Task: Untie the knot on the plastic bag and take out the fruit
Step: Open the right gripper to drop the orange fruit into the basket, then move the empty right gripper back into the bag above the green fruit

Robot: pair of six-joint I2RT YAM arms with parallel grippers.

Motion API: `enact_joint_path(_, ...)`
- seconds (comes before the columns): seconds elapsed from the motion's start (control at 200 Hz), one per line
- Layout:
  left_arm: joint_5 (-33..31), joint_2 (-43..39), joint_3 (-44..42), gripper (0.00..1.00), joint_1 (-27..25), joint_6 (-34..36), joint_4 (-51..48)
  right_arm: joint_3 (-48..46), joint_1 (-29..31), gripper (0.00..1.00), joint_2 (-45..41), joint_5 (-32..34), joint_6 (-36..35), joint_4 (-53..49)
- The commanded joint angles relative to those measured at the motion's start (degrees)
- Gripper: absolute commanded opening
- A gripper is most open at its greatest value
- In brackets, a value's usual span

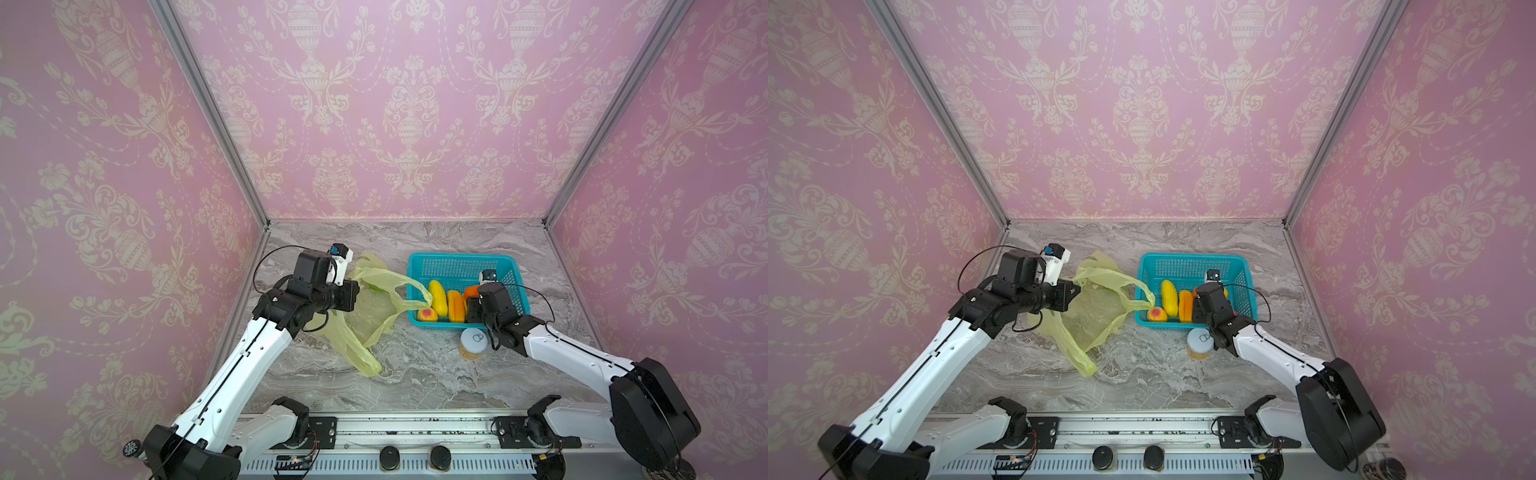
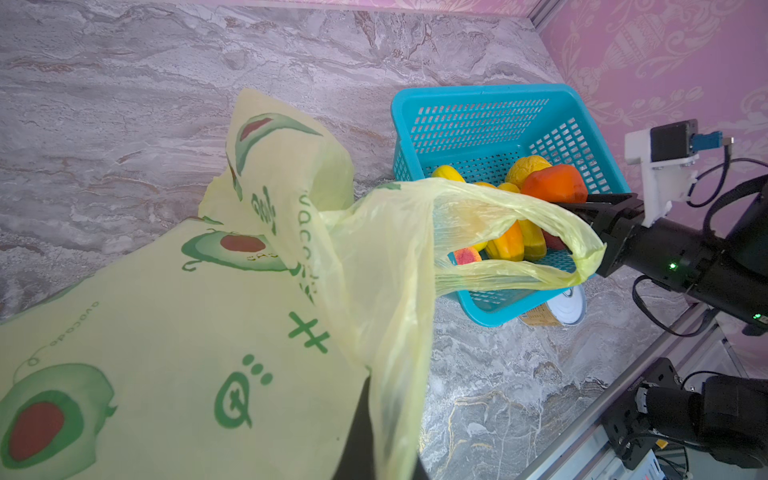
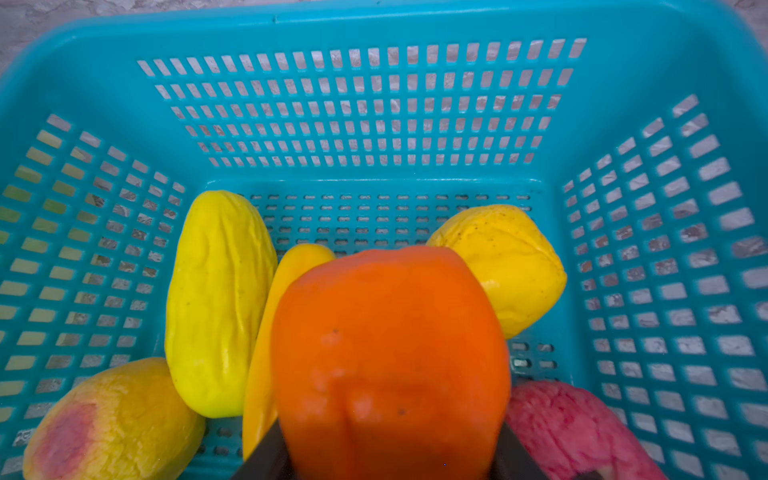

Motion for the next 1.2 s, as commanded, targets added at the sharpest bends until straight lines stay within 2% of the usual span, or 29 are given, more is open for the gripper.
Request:
enact_joint_path(0.0,-0.4,0.28,0.63,0.0,0.31,0.95,-1.14,2.7,-0.46,0.18,2.78,-1.05,0.07,-0.35)
enact_joint_path(0.14,-0.3,0.3,0.62,0.0,0.32,0.94,-1.16,4.68,-1.59,0.21,6.58,-1.6,-0.28,0.18)
enact_joint_path(0.375,-0.35,0.3,0.61,0.0,0.36,0.94,-1.17,11.68,-2.99,0.34,14.87,-4.26,-0.48,-1.28)
enact_joint_path(0.495,-0.31,0.24,0.58,0.0,0.41,0.92,-1.17,14.28,-3.24,0.5,18.24,-4.38,0.28,-1.62)
enact_joint_path(0.575,-0.24,0.25,0.57,0.0,0.39,0.94,-1.16,15.15,-3.33,0.65,19.48,-4.9,0.47,-1.21)
enact_joint_path(0.66,-0.19,0.27,0.57,0.0,0.41,0.97,-1.16,15.48,-3.34,0.75,19.36,-5.03,0.63,-1.16)
enact_joint_path(0.866,0.01,0.38,0.58,0.0,0.39,0.82,-1.16,12.95,-3.4,0.84,11.84,-2.51,0.37,-1.0)
enact_joint_path(1.011,-0.05,0.47,0.56,0.0,0.48,0.82,-1.17,7.21,-2.39,0.85,0.49,-3.29,-0.34,1.75)
enact_joint_path(1.096,-0.17,0.53,0.61,0.0,0.49,0.84,-1.16,2.42,0.28,0.85,-7.93,-4.24,-2.41,5.23)
enact_joint_path(1.196,-0.26,0.6,0.59,0.0,0.42,0.82,-1.16,-1.91,6.26,0.84,-17.9,-4.58,-6.52,8.87)
